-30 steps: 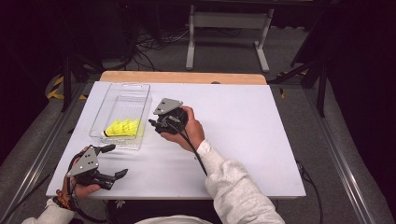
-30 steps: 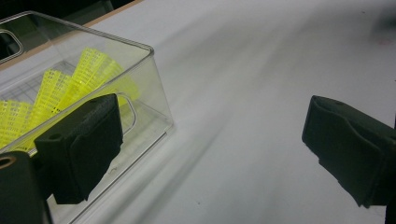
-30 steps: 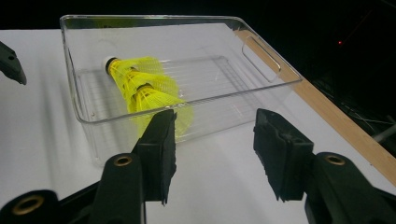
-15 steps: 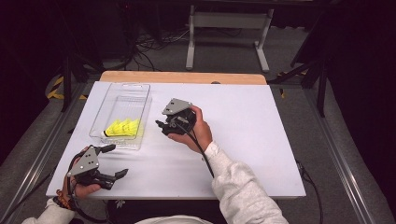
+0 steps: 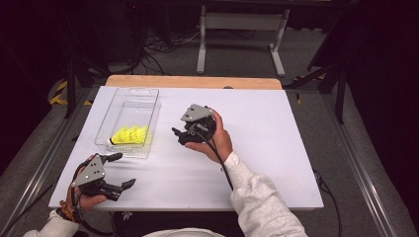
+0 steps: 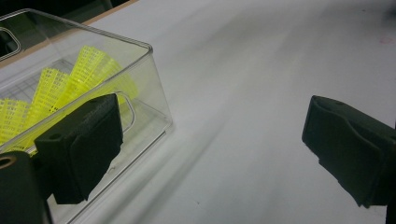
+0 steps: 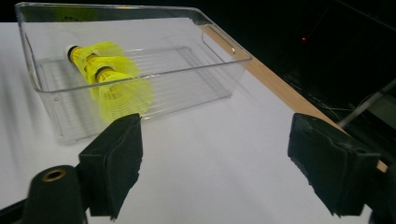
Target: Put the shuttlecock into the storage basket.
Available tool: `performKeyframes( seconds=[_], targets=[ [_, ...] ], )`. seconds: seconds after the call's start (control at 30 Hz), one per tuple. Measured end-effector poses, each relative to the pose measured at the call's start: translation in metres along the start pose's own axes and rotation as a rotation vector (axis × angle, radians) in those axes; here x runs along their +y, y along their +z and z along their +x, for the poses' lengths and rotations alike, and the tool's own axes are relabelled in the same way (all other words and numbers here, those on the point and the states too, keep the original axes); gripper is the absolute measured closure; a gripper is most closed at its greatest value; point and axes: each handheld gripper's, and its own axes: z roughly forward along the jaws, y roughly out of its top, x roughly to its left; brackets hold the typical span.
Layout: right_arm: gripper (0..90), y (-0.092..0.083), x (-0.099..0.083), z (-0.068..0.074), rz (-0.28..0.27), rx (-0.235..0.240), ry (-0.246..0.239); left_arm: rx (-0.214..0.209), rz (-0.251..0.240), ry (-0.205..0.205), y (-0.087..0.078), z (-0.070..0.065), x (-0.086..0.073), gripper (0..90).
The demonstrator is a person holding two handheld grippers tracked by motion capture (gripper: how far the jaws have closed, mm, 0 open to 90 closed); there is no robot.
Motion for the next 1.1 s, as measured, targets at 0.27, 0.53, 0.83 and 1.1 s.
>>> performKeyframes(
  seconds=[0.27, 0.53, 0.83, 1.1],
  targets=[
    [17.4, -0.009, -0.007, -0.006, -0.004, -0.019, 0.002, 0.001, 0.002, 0.0, 0.0, 0.0, 0.0, 6.2],
    [17.1, -0.019, -0.013, -0.012, -0.002, -0.045, 0.002, 0.004, 0.004, 0.004, 0.0, 0.0, 0.0, 6.2],
    [15.5, -0.028, -0.019, -0.017, 0.012, -0.075, -0.009, 0.005, 0.003, 0.003, 0.001, 0.0, 0.0, 6.2],
    [12.9, -0.035, -0.024, -0.021, 0.016, -0.108, 0.003, 0.002, 0.009, 0.001, 0.001, 0.0, 0.0, 6.2]
  ],
)
